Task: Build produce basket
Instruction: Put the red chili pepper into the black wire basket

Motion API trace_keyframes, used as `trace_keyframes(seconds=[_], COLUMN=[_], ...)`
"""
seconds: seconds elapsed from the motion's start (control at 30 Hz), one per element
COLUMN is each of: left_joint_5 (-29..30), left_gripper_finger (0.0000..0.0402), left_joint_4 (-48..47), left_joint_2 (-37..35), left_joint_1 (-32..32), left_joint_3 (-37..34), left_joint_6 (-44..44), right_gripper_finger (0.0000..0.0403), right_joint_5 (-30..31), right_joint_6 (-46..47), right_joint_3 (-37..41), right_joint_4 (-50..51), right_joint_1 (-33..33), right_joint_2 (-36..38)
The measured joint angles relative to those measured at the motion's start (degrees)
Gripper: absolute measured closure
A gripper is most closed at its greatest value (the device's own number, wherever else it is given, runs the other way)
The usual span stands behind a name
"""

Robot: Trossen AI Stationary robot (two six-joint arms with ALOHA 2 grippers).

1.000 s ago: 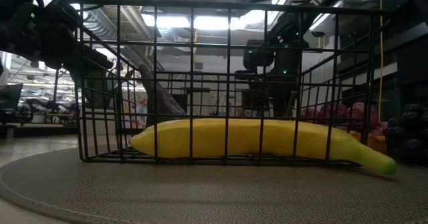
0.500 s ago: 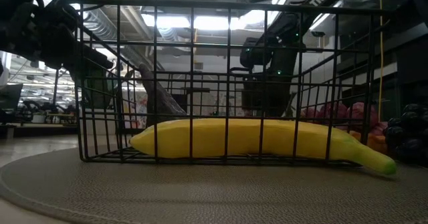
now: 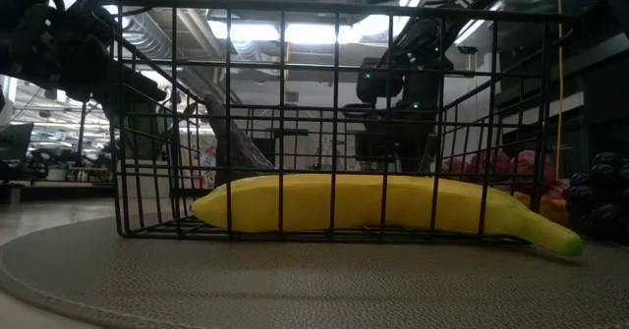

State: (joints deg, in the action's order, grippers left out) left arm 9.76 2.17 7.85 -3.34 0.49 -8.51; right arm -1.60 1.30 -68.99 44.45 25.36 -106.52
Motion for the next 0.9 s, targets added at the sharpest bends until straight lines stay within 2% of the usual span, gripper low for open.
trace_keyframes(seconds=[0.3, 0.47, 0.7, 0.9], left_joint_5=[0.0, 0.0, 0.0, 0.0], left_gripper_finger=[0.028, 0.028, 0.028, 0.028], left_joint_4=[0.0, 0.0, 0.0, 0.0], left_joint_2=[0.0, 0.0, 0.0, 0.0], left_joint_1=[0.0, 0.0, 0.0, 0.0], left_joint_3=[0.0, 0.0, 0.0, 0.0], left_joint_6=[0.0, 0.0, 0.0, 0.0], right_gripper_finger=[0.0272, 0.0272, 0.027, 0.0239], right_joint_5=[0.0, 0.0, 0.4, 0.4], right_joint_6=[8.8, 3.4, 1.8, 4.2], right_joint_3=[-1.7, -3.2, -3.0, -2.7], right_joint_4=[7.6, 7.3, 7.2, 7.3], right_joint_1=[0.0, 0.0, -0.5, -0.5], right_joint_2=[1.7, 2.0, 2.0, 1.9])
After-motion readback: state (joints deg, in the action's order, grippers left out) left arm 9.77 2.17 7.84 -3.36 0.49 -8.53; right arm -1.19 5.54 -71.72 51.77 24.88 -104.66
